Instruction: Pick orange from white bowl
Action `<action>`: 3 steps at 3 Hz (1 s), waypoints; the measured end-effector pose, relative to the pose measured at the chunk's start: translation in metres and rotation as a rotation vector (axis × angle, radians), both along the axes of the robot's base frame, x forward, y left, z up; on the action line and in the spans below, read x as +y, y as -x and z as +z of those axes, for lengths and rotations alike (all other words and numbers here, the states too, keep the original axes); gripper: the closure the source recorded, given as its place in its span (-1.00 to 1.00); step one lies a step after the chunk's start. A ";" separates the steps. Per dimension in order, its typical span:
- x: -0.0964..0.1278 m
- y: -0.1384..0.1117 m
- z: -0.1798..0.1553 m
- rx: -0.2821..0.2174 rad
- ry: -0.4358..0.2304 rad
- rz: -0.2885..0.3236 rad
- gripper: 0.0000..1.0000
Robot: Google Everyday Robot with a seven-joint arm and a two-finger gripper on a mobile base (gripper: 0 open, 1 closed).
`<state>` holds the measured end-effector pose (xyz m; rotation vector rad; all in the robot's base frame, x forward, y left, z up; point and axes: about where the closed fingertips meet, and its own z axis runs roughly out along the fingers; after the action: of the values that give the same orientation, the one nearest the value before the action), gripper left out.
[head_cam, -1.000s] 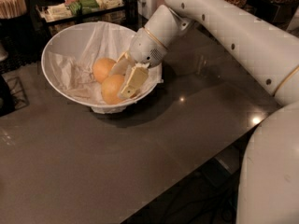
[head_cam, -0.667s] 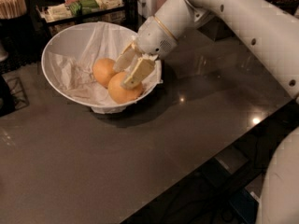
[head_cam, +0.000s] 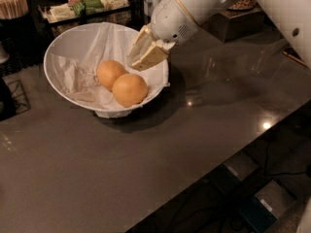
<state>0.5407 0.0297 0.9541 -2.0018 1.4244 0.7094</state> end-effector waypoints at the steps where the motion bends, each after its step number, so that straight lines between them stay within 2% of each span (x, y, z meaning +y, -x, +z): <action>1: 0.000 0.000 0.000 0.000 0.000 0.000 0.60; 3: 0.000 0.000 0.000 0.000 0.000 0.000 -0.33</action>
Offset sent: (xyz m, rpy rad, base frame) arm 0.0000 0.0000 0.0000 0.0000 0.0000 0.0000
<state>0.5407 0.0297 0.9541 -2.0018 1.4243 0.7094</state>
